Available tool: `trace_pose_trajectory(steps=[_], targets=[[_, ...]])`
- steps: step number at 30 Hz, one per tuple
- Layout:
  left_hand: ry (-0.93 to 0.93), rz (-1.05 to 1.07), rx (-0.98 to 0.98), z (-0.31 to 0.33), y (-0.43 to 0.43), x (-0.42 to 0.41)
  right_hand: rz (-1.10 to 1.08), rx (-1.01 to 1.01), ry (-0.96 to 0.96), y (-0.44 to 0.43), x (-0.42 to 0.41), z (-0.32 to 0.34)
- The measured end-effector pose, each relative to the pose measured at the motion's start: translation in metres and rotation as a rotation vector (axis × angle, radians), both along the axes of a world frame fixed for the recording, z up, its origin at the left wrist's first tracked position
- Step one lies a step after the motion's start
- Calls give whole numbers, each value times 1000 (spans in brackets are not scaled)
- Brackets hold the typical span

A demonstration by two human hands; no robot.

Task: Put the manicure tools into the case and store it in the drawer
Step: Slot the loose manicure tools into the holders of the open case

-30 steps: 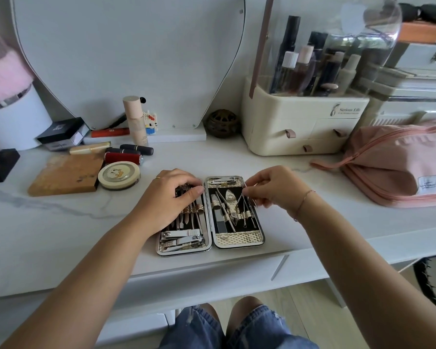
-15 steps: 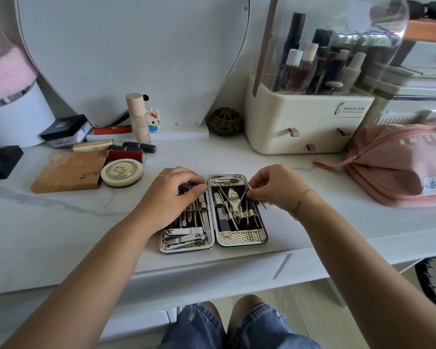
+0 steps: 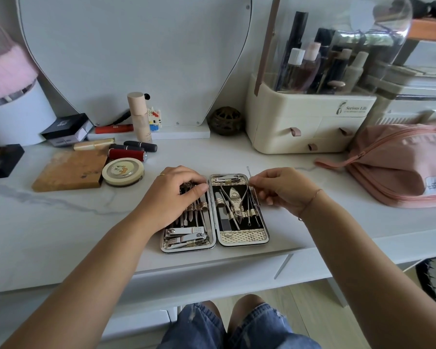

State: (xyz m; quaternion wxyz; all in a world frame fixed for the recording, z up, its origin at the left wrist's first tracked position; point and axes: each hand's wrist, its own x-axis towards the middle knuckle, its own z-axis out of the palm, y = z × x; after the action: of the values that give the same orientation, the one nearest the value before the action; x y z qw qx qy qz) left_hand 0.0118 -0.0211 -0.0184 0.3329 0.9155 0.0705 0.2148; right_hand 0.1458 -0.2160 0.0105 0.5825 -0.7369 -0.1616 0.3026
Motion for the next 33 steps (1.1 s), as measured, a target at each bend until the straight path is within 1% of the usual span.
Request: trace_pose_trajectory(steps=[3,5,9,14,20,23,28,30,33], targets=[[-1,-1,-2,-1,0,0,-23,25,12,1,0,-2],[-1,-3,-3,-1,0,0,-29,7,-20,1,0,-4],[0,0,-3,0,0,1,46,-124,-140,-1,0,-3],[0,-1,-2,0,0,1,141,-216,-185,-1,0,4],[0,-2,2,-1,1,1,71,-212,-201,-2,-1,-2],[2,-1,2,-1,1,1,90,-199,-172,-3,-1,-2],[7,0,1,-1,0,1,57,-124,-149,1,6,-1],[5,1,0,-1,0,1,27,-117,-163,2,10,-4],[7,0,-7,0,0,0,39,-116,-201,3,11,-6]])
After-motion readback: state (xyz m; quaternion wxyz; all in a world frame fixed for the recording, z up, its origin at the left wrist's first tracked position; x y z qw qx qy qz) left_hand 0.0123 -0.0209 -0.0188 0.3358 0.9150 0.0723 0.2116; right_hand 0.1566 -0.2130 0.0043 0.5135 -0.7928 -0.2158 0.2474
